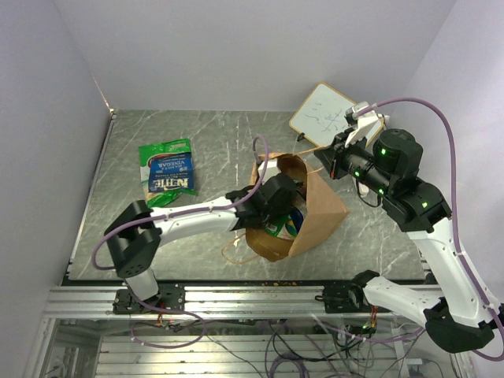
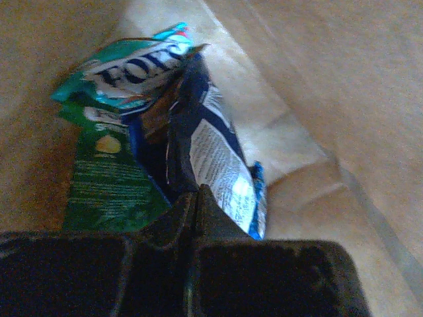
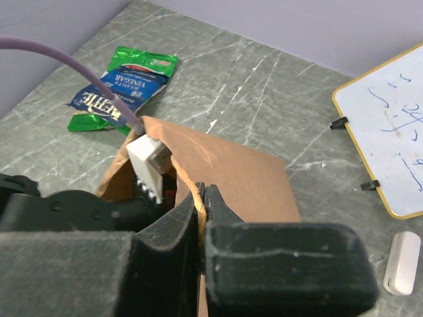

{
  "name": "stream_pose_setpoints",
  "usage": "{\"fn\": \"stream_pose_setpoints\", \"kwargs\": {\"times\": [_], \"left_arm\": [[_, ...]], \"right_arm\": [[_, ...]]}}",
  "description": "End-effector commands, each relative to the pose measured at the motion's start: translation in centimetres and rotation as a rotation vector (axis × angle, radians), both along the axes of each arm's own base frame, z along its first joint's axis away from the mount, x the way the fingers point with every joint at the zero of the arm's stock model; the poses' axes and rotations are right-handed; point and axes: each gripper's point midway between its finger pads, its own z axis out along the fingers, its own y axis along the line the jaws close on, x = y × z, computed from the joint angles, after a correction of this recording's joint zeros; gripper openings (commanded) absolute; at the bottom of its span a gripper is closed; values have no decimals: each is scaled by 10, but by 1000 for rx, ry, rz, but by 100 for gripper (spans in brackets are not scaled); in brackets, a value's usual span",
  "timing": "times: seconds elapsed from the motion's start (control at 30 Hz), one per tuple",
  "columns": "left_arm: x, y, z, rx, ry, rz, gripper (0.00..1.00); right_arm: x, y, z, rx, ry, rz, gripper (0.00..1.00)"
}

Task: Take the snacks out of the paper bag
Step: Take out the snack from the paper bag.

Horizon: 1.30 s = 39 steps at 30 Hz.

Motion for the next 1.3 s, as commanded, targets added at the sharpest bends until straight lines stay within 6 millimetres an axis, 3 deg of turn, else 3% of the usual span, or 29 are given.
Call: {"fn": "stream_pose_setpoints", "kwargs": {"times": [0.0, 0.2, 0.77, 1.27], "left_arm": [[-7, -3, 46, -160, -73, -73, 7], [-28, 9, 74, -213, -125, -122, 7], [-44, 18, 184, -289, -298, -197, 7], [-49, 89, 280, -341, -448, -72, 7]], "right_arm": [[-4, -2, 24, 42, -82, 2, 0], [-2, -3, 23, 40, -82, -3, 0], [4, -3, 13, 4, -68, -12, 0], [7, -14, 14, -27, -91, -61, 0]]}}
